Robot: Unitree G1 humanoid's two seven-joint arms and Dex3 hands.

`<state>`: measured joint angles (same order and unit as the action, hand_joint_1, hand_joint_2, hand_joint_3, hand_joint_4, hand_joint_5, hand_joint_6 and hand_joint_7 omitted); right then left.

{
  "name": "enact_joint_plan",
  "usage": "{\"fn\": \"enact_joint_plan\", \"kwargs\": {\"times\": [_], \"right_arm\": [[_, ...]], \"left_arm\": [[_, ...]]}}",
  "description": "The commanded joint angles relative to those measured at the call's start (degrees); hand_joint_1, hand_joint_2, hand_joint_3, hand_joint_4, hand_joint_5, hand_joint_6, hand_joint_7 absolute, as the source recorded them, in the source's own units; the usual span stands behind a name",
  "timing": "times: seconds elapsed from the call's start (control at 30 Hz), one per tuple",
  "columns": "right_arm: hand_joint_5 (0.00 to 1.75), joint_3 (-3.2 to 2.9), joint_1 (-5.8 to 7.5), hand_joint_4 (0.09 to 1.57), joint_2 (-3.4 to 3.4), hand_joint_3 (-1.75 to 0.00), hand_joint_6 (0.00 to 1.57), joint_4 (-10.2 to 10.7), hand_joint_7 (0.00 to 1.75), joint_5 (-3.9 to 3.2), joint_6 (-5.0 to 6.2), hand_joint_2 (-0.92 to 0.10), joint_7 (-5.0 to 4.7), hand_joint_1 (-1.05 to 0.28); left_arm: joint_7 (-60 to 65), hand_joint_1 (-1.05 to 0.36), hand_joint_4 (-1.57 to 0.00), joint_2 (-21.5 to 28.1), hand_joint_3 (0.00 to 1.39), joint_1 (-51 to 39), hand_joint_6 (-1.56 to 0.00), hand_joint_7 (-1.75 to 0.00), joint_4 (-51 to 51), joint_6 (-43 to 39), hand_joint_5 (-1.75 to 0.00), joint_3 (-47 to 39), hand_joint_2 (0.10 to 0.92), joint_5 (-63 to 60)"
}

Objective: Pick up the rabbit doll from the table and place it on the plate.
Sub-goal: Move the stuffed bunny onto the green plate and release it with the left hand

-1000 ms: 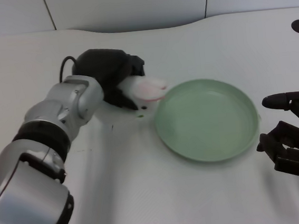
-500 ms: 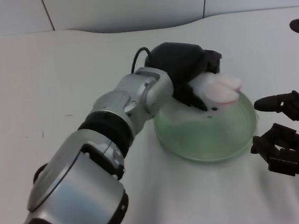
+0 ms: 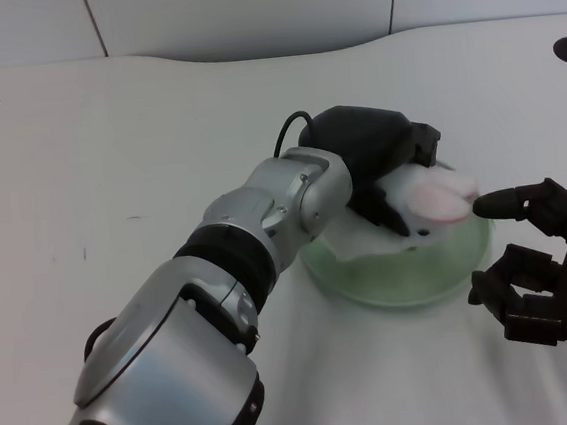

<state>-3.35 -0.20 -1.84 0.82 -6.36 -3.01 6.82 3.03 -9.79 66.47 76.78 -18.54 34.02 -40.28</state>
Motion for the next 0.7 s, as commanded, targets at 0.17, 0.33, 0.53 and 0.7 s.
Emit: {"fn": "enact_joint_plan", "kwargs": {"times": [0.17, 0.33, 0.53, 0.7], "right_arm": [[1.28, -0.7, 0.26, 0.88, -0.33, -1.05, 0.67, 0.87, 1.23, -1.01, -0.37, -0.44, 0.3, 0.24], [1.29, -0.89, 0.09, 0.87, -0.07, -1.03, 0.66, 0.21, 1.24, -1.18, 0.38, -0.44, 0.33, 0.22], [1.33, -0.97, 0.03, 0.86, 0.07, -1.01, 0.62, 0.11, 1.25, -1.35, 0.27, -0.46, -0.11, 0.2], [1.36, -1.08, -0.05, 0.83, -0.01, -0.99, 0.6, 0.27, 1.27, -1.82, -0.04, -0.49, -0.28, 0.22]], "left_arm": [[-3.42, -0.36, -0.84, 1.1, 0.01, 0.14, -0.96, -0.24, 0.36, 1.11, -0.63, 0.81, 0.914, -0.4], [-5.19, -0.39, -0.76, 1.77, 0.0, 0.58, -0.9, -0.05, 0.48, 1.39, -0.47, 1.28, 0.907, -0.71], [-9.28, -0.49, -0.51, 2.34, 0.0, 1.12, -0.59, 0.0, 0.58, 2.93, -0.29, 1.29, 0.894, -0.21], [-12.39, -0.56, -0.33, 2.54, 0.0, 1.5, -0.4, 0.0, 0.46, 4.31, -0.16, 0.78, 0.895, 0.43]]}}
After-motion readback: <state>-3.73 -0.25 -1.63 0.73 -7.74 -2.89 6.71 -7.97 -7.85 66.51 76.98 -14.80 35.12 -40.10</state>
